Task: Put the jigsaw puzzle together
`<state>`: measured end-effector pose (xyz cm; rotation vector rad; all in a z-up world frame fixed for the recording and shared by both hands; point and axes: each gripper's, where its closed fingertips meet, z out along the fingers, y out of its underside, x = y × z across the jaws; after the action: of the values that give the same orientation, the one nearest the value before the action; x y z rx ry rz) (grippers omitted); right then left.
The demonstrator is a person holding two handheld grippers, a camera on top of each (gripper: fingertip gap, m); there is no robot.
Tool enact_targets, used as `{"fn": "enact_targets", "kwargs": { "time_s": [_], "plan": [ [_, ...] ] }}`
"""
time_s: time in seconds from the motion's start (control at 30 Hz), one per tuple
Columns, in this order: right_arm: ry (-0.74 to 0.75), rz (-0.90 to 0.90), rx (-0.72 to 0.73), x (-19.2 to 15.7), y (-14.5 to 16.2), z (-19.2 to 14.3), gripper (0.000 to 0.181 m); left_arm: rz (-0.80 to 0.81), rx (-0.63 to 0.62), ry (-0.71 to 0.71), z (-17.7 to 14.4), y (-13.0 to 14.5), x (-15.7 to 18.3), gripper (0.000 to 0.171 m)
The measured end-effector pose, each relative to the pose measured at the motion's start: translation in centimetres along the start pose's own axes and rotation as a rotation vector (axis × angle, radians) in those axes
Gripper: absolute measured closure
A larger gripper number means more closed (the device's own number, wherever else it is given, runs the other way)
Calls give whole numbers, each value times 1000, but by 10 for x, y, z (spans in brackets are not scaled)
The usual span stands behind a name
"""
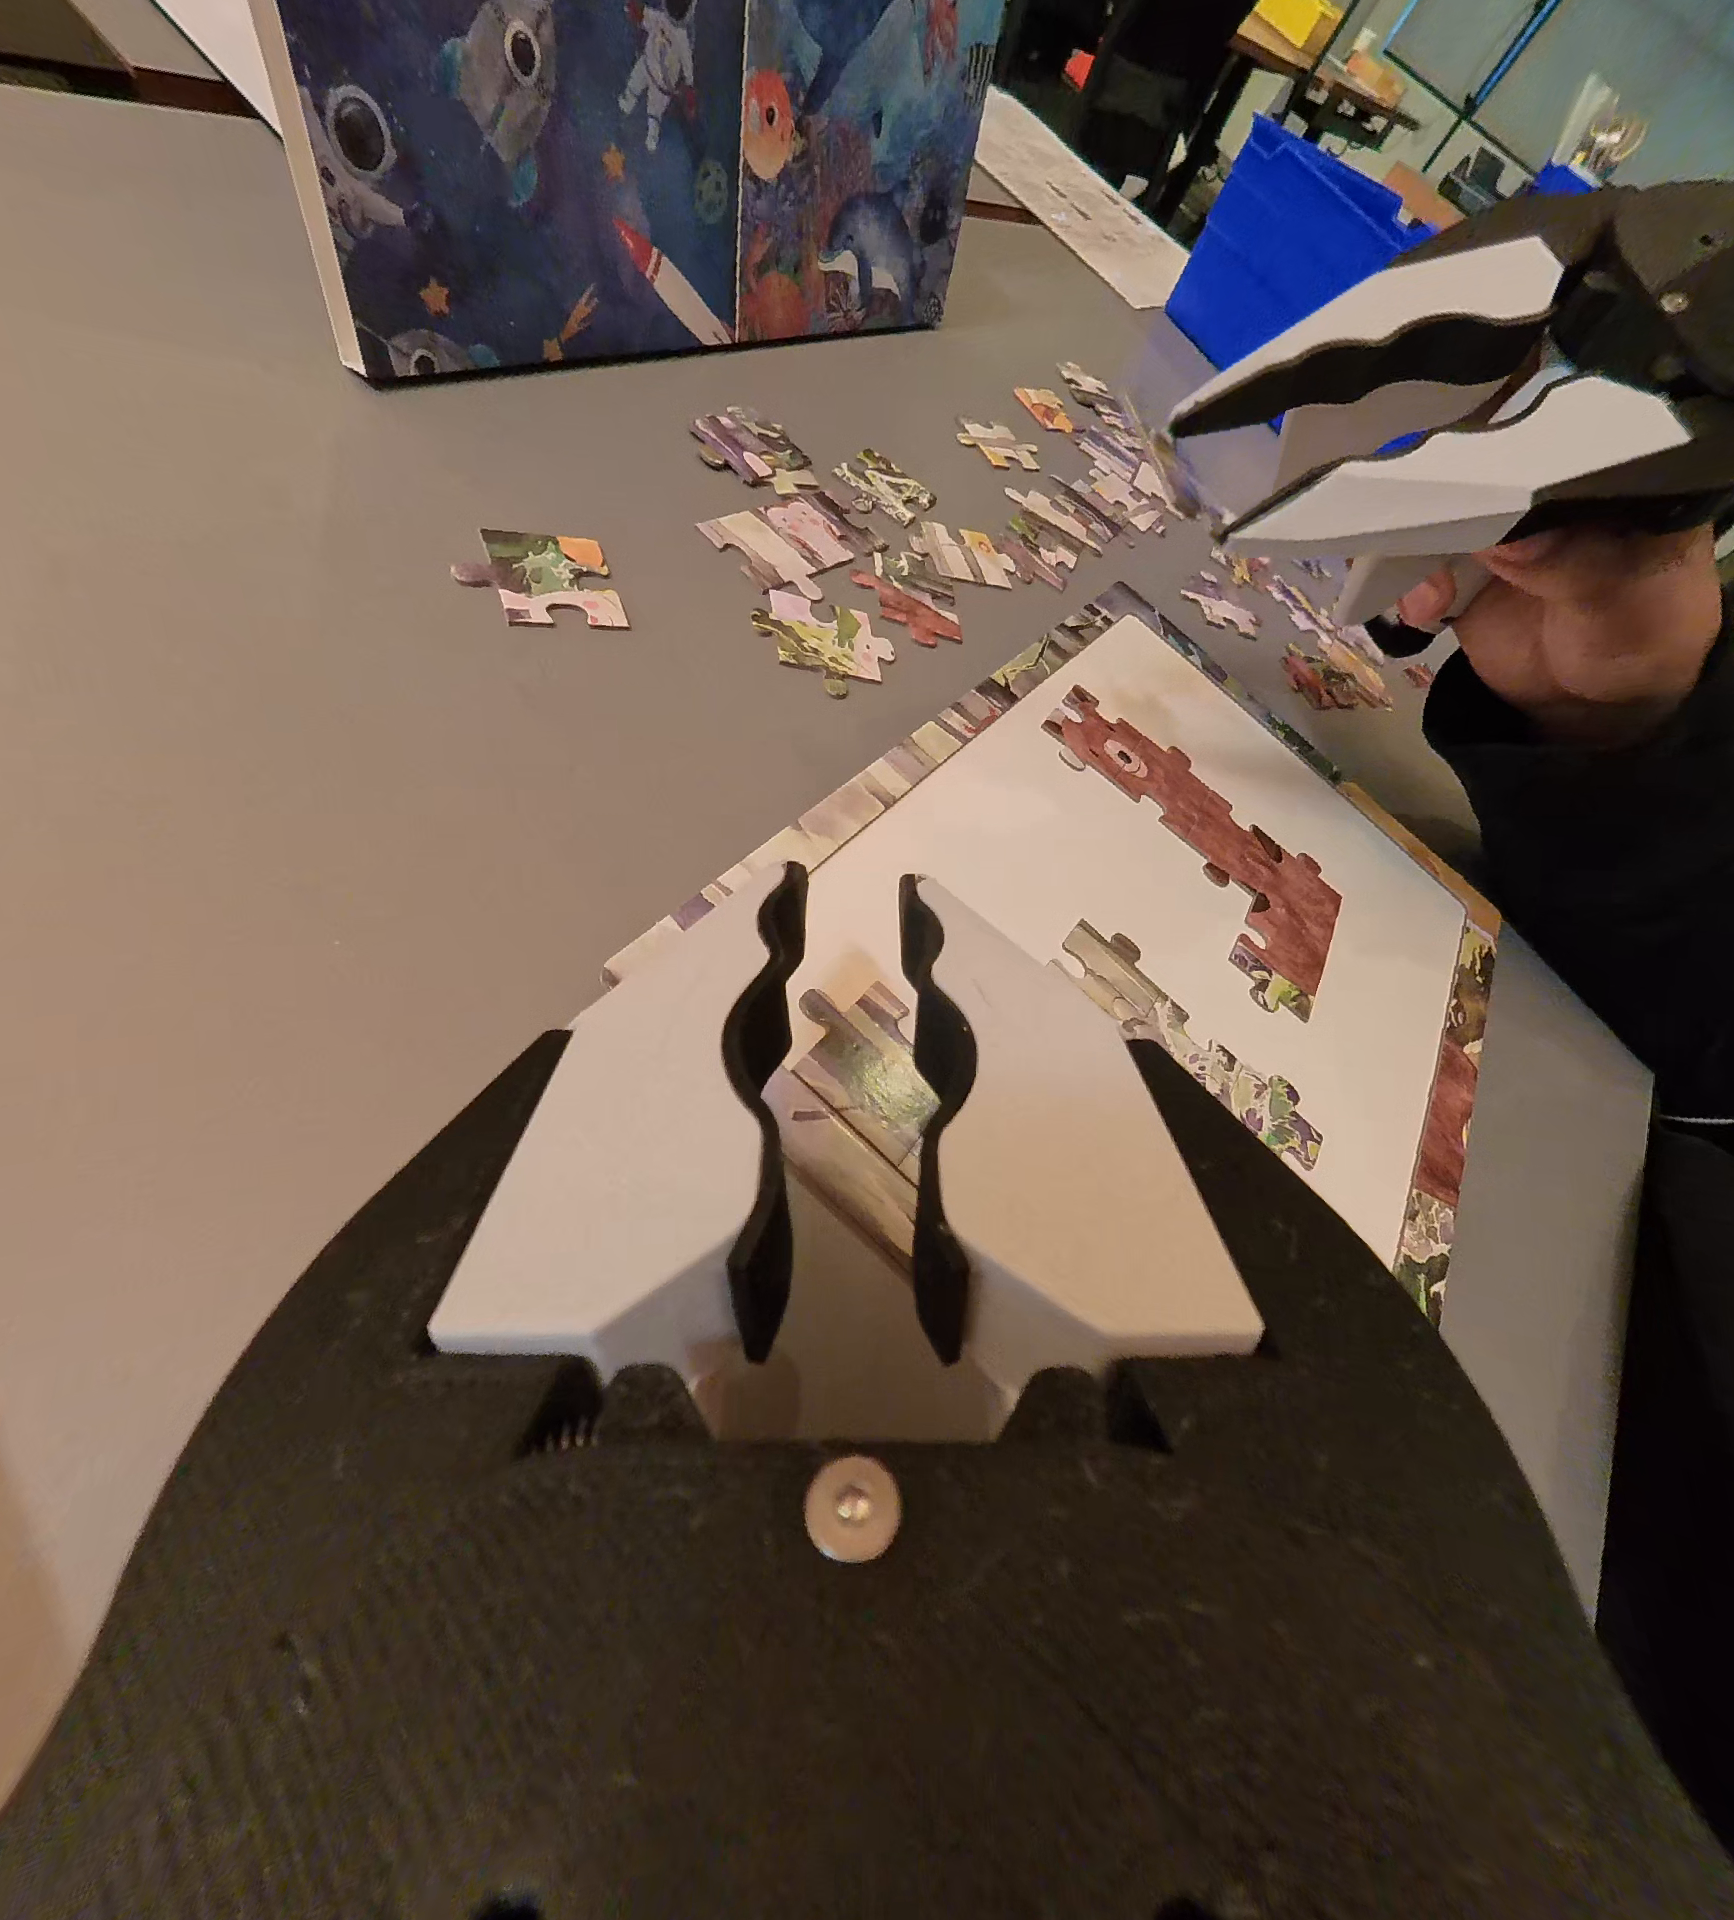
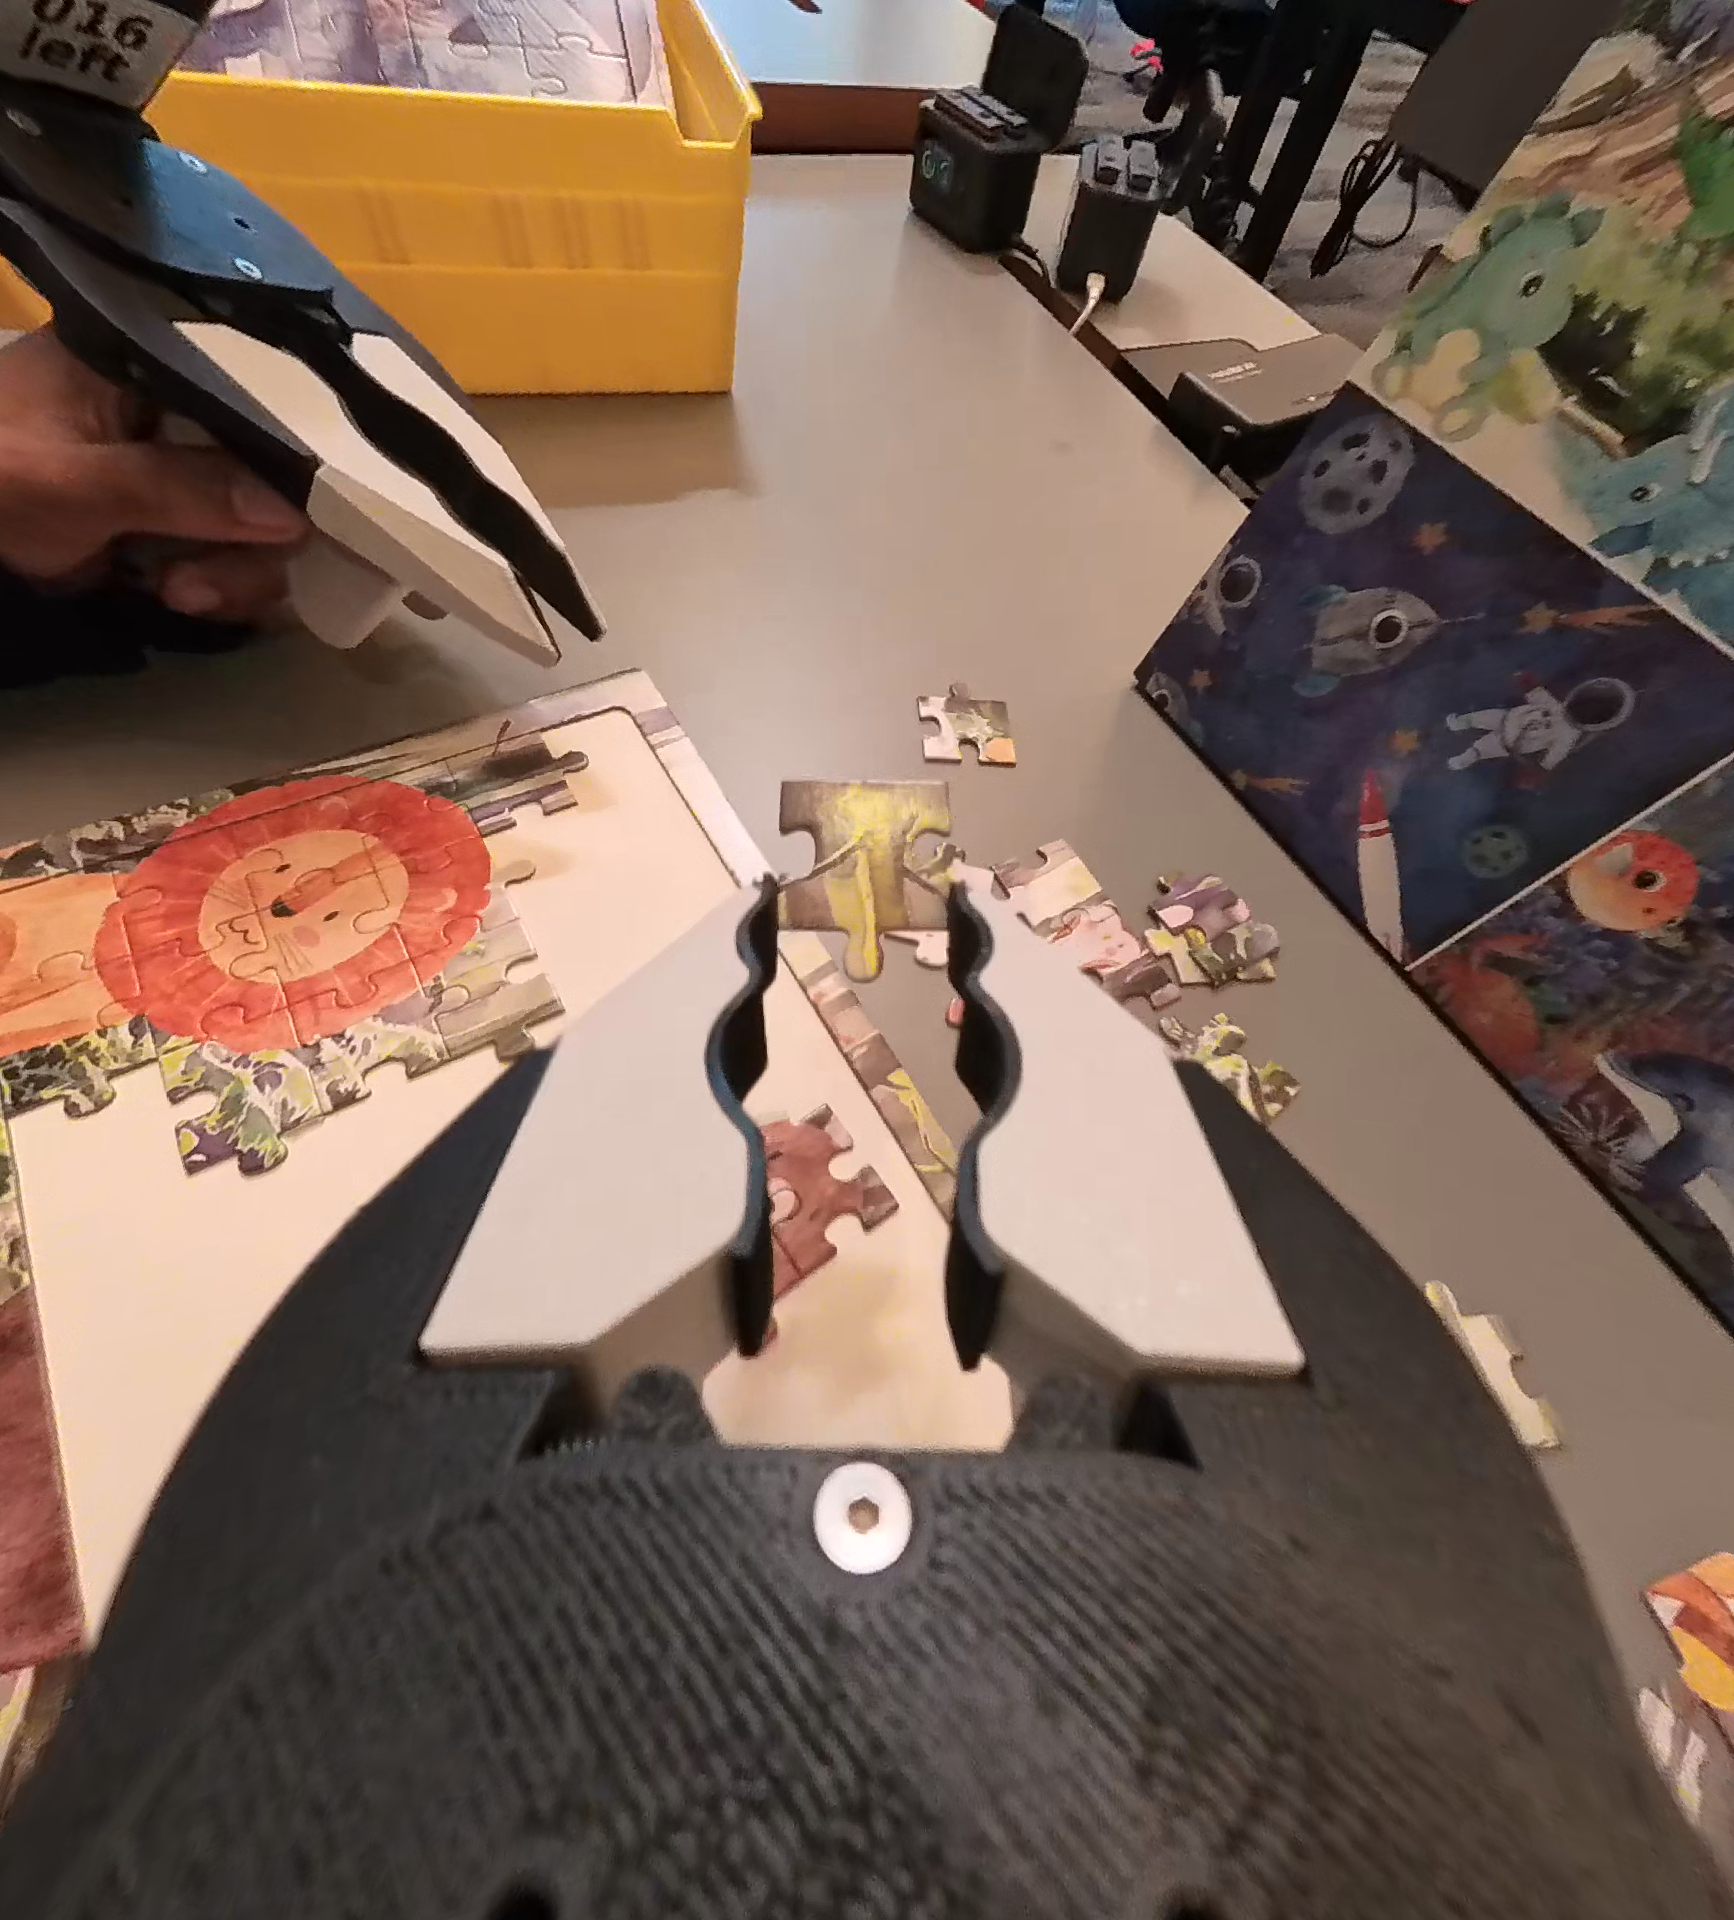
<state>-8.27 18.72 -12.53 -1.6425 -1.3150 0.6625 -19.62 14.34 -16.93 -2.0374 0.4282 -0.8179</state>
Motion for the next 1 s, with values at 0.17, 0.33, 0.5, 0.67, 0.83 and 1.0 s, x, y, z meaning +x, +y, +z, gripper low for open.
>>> {"fn": "enact_targets", "kwargs": {
  "time_s": [0.17,0.33,0.5,0.67,0.83,1.0],
  "plan": [
    [-2,5,4,0,1,-2,150,-2,-2,0,0,0,0,155],
    [-13,5,6,-3,2,-1,151,-2,-5,-1,1,1,0,155],
    [-29,6,-4,-7,5,3,150,-2,-8,0,1,1,0,154],
    [-52,3,-17,-13,8,8,151,-3,-11,0,1,1,0,154],
    [-61,-8,-26,-17,10,11,150,-4,-14,1,2,2,0,153],
    [-67,-4,-27,-18,12,11,150,-6,-15,2,2,2,0,153]
  ]
}}
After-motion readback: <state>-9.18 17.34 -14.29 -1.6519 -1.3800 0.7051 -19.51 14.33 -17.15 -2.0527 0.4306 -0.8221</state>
